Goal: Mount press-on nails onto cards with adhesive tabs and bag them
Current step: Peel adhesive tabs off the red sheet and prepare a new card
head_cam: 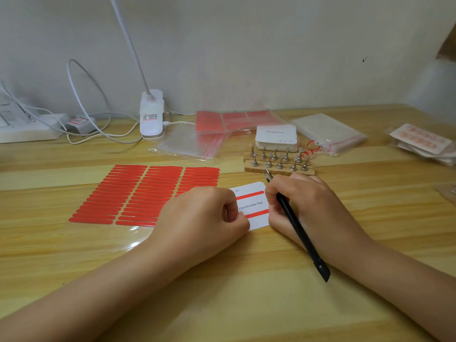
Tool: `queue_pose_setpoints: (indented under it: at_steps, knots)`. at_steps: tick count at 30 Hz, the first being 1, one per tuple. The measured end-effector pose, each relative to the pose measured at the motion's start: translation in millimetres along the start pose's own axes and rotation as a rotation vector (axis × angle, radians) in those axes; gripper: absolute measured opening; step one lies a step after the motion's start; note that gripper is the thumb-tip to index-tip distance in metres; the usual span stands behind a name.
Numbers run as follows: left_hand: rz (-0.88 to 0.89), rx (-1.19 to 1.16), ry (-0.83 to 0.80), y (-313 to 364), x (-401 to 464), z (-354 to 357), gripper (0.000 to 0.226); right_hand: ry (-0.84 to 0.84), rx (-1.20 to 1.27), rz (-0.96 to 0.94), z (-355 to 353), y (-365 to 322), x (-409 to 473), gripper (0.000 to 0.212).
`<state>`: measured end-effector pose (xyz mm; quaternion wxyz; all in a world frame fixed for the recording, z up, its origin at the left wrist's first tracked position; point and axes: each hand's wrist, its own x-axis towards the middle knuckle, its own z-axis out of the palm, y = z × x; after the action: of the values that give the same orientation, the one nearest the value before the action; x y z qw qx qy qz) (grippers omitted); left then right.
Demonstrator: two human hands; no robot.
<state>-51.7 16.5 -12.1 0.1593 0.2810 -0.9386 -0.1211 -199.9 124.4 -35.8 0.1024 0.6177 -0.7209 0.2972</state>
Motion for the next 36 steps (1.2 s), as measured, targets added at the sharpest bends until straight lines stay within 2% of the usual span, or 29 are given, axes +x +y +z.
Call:
queue_pose_setpoints:
  at_steps: [4,9,12,15,18,20,22,29,32,36]
  knots:
    - [-0.011,-0.001,0.005,0.6,-0.7,0.6,0.024,0.000,0.041,0.024,-1.1,-1.8,-0.1,0.023]
    - [-0.015,0.004,0.015,0.7,-1.3,1.4,0.025,-0.005,0.055,0.058,-3.6,-3.7,-0.6,0.035]
    - [-0.008,0.012,0.020,0.8,-1.8,1.3,0.025,0.006,0.038,0.075,-5.2,-5.2,-0.9,0.034]
    - [0.003,0.022,0.021,1.5,-2.6,1.4,0.025,0.109,0.006,0.088,-6.8,-6.7,-0.5,0.026]
    - [0.011,0.036,0.021,2.0,-3.1,1.6,0.026,0.179,0.033,-0.053,-10.3,-13.1,-1.9,0.004]
    - [0.012,0.041,0.012,2.2,-2.8,1.4,0.026,0.116,0.021,-0.200,-9.9,-17.2,-4.4,0.013]
    - [0.011,0.040,0.003,2.2,-2.3,1.0,0.026,0.058,0.003,-0.275,-8.4,-18.7,-4.7,0.012]
    - [0.007,0.051,0.017,1.4,-3.4,1.2,0.025,0.075,-0.018,-0.168,-8.2,-14.3,-4.9,0.011]
    - [0.001,0.058,0.007,2.5,-2.7,0.7,0.025,0.107,-0.029,-0.114,-9.5,-9.4,-6.4,0.002]
    - [0.002,0.056,0.013,1.6,-3.5,0.3,0.026,0.114,-0.048,-0.048,-12.2,-5.2,-7.6,0.007]
